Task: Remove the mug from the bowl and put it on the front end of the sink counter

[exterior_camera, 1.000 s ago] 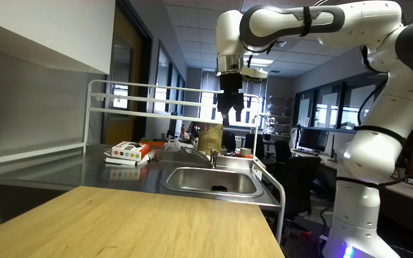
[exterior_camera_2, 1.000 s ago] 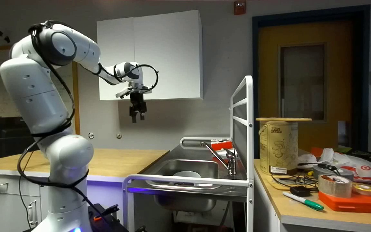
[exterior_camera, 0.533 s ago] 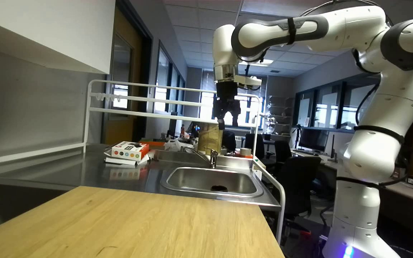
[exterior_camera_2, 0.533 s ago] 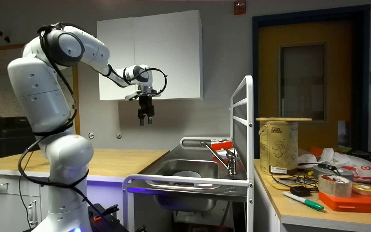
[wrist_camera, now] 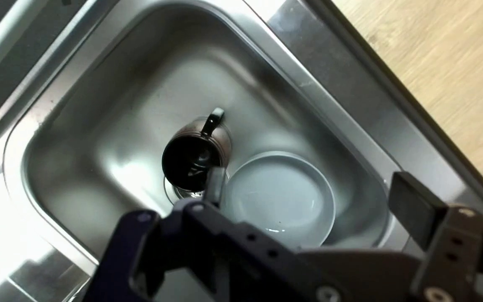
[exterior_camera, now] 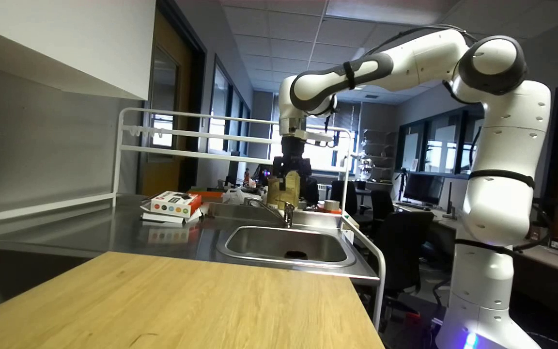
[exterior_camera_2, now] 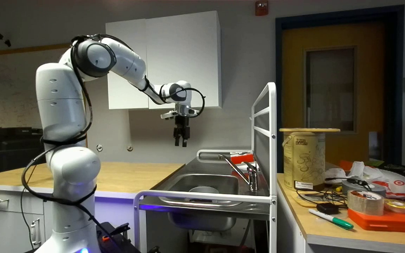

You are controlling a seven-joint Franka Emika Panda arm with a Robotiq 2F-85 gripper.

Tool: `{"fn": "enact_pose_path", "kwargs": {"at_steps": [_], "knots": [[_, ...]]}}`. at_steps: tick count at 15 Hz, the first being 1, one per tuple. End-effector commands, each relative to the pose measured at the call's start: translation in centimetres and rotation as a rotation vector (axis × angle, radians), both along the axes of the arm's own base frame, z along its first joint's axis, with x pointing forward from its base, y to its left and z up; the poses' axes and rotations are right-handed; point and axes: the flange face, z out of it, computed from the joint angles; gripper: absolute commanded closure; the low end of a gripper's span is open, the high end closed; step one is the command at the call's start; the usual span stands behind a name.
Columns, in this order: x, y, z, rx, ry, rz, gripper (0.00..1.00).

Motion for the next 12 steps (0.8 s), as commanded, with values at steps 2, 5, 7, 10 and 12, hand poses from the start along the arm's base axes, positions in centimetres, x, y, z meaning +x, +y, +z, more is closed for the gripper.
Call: {"fn": "enact_pose_path", "kwargs": {"at_steps": [2,5,7,10,12], "knots": [[5.6,-3.2,-3.0,0.087,0.002,-0.109,0.0],[7.8,-5.7,-6.1,0.127,0.02,-0.177,0.0],[8.5,-7.7,-8.7,0.134,0.042,-0.223,0.0],[8.7,-10.3,-12.7,0.14,0.083,-0.294,0.0],[8.5,-11.3,-14.9,0.151,0.109,-0.328,0.0]]}}
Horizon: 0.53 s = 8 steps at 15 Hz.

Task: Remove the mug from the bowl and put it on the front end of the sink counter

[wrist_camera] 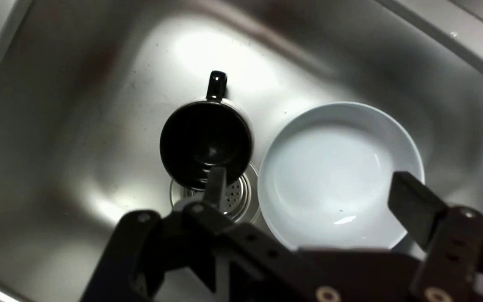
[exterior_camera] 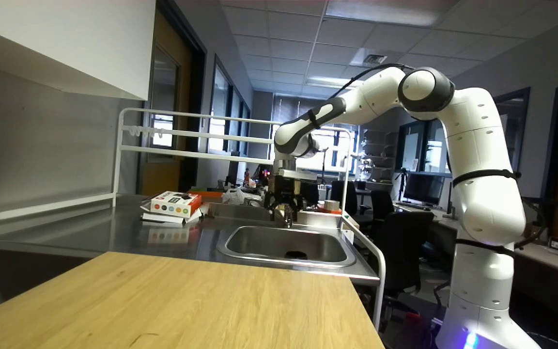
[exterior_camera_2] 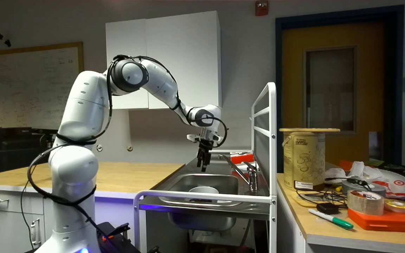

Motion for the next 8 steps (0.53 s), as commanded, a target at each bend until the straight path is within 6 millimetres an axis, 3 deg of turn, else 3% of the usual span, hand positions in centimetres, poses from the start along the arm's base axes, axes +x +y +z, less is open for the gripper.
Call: {"fn": "enact_pose_path", "kwargs": {"at_steps": [1,8], "knots": [[0.5,-1.4,-2.8,0.042,0.028,-0.07,0.0],[0.3,-2.6,-8.4,0.062,0.103,-0.139,0.0]]}}
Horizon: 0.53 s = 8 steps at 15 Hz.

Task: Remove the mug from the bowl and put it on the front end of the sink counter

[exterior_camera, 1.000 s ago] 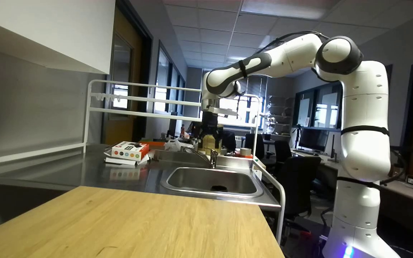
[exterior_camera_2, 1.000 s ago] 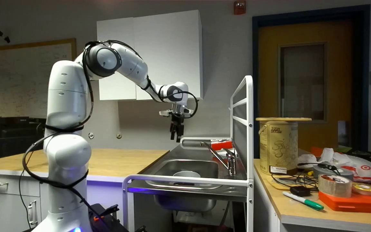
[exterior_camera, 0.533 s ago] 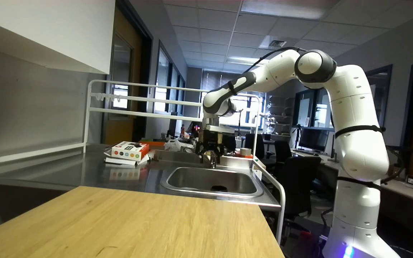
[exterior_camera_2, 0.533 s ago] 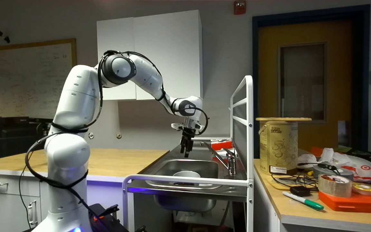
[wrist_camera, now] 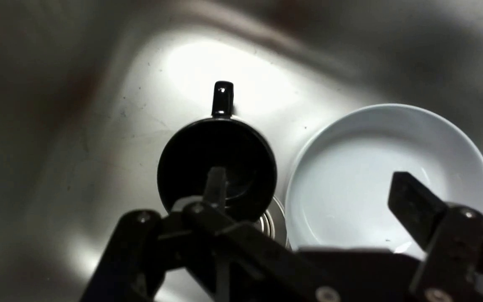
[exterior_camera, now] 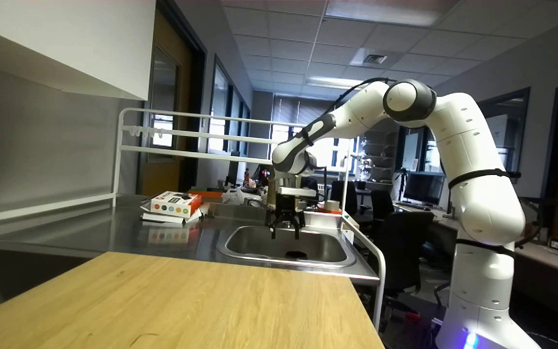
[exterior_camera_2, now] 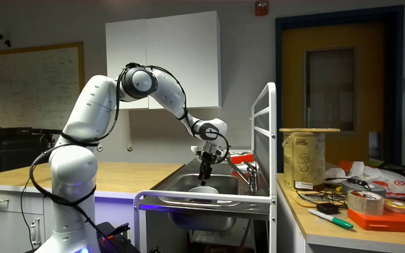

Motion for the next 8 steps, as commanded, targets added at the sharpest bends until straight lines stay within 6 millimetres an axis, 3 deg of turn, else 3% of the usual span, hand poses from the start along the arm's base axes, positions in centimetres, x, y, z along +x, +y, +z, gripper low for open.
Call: {"fn": "enact_pose_path", "kwargs": {"at_steps": [1,8], "knots": [[-0.1,-1.0,-2.4,0.021,0.036,-0.057,0.0],[-0.7,-1.8,-6.2,0.042,0.106,-0.092,0.0]]}}
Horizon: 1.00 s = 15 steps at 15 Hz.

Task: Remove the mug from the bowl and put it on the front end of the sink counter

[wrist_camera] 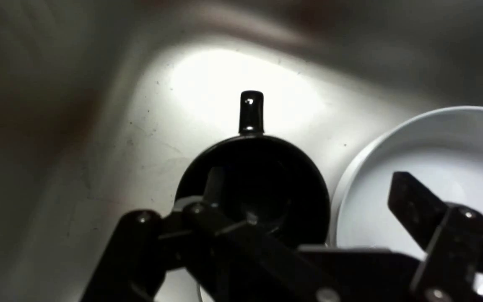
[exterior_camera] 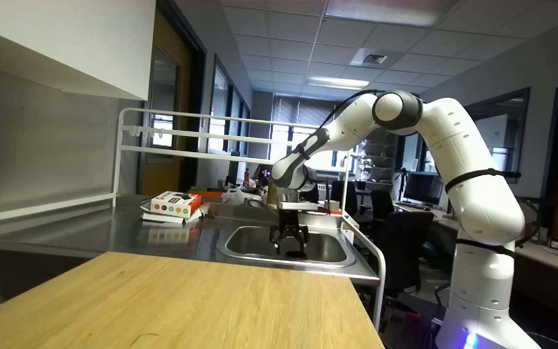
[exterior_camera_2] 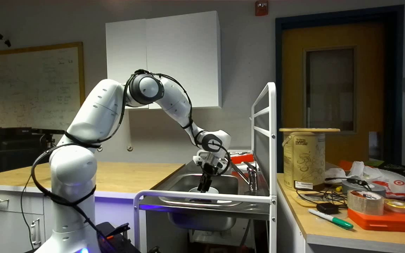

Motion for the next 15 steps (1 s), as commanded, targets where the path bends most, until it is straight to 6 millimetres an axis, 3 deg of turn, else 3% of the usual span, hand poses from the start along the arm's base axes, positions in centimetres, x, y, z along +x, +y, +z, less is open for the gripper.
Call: {"fn": "enact_pose_path", "kwargs": {"at_steps": [1,2,4,9,12,15], "knots": [[0.2,-0.1,-0.7,0.02,0.017,-0.037,0.0],[0.3,-0.1,-1.1,0.017,0.02,-0.039,0.25],[0.2,0.0,-1.6,0.017,0.029,-0.033,0.31],[0.4,-0.1,-1.9,0.02,0.036,-0.035,0.71],[0.6,0.2,-1.0,0.003,0.023,-0.042,0.93],[1.0,0.4,0.4,-0.029,-0.007,-0.052,1.0]]}}
